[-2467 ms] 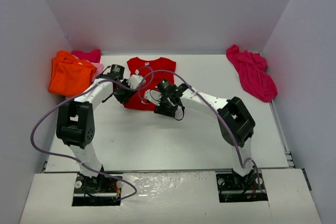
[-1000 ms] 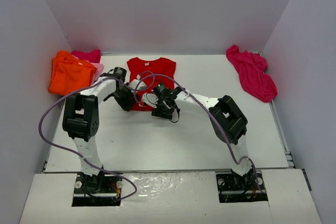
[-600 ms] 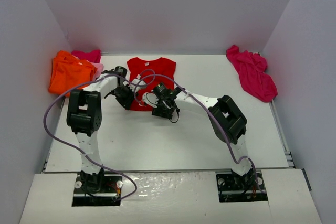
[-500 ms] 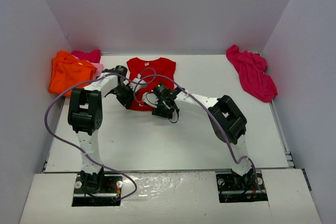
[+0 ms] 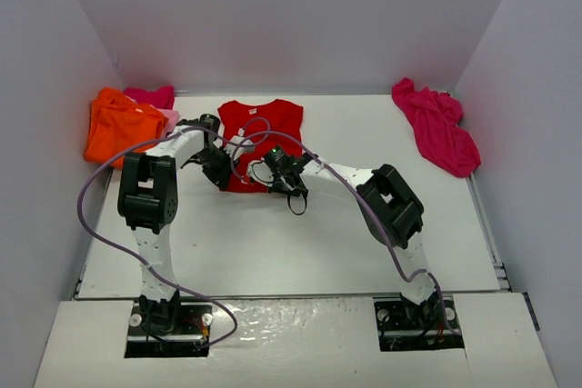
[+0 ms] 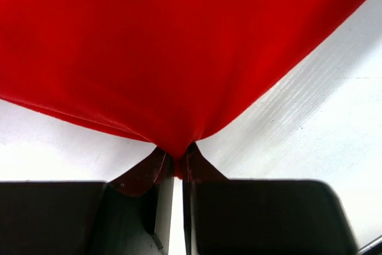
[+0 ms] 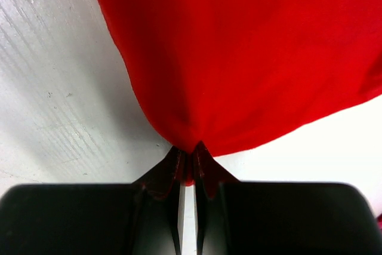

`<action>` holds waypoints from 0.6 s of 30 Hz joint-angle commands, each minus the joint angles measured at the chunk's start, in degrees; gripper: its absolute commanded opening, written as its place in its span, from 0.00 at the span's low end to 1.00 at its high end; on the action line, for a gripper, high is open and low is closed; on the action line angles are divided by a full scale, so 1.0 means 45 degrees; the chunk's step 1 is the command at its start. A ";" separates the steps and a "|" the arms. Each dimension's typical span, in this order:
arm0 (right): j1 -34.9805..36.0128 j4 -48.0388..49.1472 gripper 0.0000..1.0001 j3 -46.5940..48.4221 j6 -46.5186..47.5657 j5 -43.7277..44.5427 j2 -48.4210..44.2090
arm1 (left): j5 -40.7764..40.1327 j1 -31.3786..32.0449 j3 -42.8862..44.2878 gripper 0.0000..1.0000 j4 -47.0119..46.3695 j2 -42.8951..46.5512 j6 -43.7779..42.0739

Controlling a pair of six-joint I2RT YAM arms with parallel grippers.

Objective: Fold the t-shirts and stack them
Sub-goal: Grab one side of the 2/3 rectangular tshirt with both arms

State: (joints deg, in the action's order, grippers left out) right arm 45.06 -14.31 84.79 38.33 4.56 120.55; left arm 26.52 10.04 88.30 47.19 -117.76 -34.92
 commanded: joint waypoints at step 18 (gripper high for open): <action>0.0973 -0.3211 0.00 -0.2216 -0.0919 -0.2157 -0.6636 | 0.1428 0.0915 -0.1586 0.00 0.3681 0.5537 -0.0727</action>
State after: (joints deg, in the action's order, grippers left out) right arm 47.29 -22.78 74.72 36.20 -1.94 98.03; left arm 30.99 12.87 81.09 57.56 -98.67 -36.58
